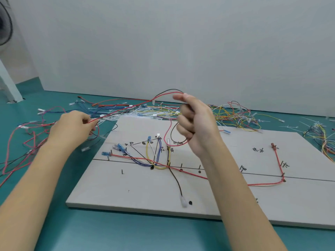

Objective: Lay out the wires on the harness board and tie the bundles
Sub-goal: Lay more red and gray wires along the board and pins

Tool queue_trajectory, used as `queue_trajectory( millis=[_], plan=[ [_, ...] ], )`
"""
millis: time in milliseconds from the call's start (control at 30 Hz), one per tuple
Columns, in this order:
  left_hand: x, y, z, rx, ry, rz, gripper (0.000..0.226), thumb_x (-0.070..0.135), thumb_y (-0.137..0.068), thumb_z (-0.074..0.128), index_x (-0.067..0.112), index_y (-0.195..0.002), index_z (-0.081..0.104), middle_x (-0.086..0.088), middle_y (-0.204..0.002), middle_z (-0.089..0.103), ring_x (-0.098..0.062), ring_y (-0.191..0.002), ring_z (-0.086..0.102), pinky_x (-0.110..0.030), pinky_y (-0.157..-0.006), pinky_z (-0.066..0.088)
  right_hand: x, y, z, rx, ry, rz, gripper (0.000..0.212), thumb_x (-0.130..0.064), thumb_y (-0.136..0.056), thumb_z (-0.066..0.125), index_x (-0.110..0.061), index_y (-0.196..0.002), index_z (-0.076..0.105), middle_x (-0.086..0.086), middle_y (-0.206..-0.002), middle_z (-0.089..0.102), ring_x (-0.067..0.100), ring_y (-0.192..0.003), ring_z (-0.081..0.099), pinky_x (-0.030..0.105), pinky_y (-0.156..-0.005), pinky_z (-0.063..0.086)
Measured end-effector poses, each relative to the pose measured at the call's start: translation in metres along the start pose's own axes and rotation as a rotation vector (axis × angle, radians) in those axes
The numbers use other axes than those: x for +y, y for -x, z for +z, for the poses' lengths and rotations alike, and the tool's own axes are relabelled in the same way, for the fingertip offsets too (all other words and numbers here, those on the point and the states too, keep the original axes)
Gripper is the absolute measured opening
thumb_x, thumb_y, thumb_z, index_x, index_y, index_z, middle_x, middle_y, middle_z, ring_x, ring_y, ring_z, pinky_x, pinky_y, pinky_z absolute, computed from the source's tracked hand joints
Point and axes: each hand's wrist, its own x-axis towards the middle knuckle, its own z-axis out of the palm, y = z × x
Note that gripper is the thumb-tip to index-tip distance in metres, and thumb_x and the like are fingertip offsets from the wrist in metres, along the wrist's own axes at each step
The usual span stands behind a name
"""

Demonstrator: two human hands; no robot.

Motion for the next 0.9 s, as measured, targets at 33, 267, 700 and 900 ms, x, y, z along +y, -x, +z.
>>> queue_trajectory(
  millis=[33, 267, 700, 900],
  plan=[
    [-0.002, -0.001, 0.000, -0.002, -0.002, -0.019, 0.037, 0.038, -0.093, 0.059, 0.020, -0.061, 0.066, -0.001, -0.066, 0.068, -0.028, -0.075, 0.062, -0.040, -0.072, 0.052, -0.003, -0.001, -0.005, 0.018, -0.032, -0.011, 0.025, -0.017, -0.100, 0.042, -0.010, -0.088, 0.063, -0.008, -0.051, 0.015, 0.004, -0.034, 0.011, 0.011, -0.036, 0.010],
    [0.005, 0.002, 0.010, -0.018, -0.070, -0.010, 0.038, 0.037, -0.099, 0.048, 0.016, -0.071, 0.065, -0.016, -0.081, 0.065, -0.036, -0.082, 0.055, -0.040, -0.072, 0.047, -0.005, 0.001, -0.025, 0.081, -0.223, 0.006, 0.025, -0.021, -0.097, 0.042, -0.013, -0.084, 0.062, -0.007, -0.049, 0.018, 0.005, -0.031, 0.014, 0.015, -0.030, 0.012],
    [0.035, 0.018, 0.015, 0.195, 0.142, 0.214, 0.044, 0.023, -0.089, 0.053, 0.009, -0.051, 0.038, -0.009, -0.048, 0.039, -0.034, -0.057, 0.038, -0.035, -0.053, 0.033, 0.050, 0.006, 0.020, -0.161, 0.317, 0.221, 0.017, -0.023, -0.089, 0.065, -0.018, -0.073, 0.067, -0.009, -0.049, 0.019, 0.007, -0.035, 0.012, 0.011, -0.037, 0.013],
    [0.042, 0.021, 0.018, 0.008, 0.207, 0.345, 0.045, 0.035, -0.087, 0.044, 0.002, -0.057, 0.047, -0.008, -0.049, 0.040, -0.028, -0.054, 0.034, -0.037, -0.052, 0.031, 0.076, 0.002, 0.047, -0.104, 0.463, 0.188, 0.038, -0.028, -0.086, 0.072, -0.016, -0.121, 0.064, -0.014, -0.064, 0.052, -0.003, -0.034, 0.034, 0.008, -0.035, 0.024]
  ],
)
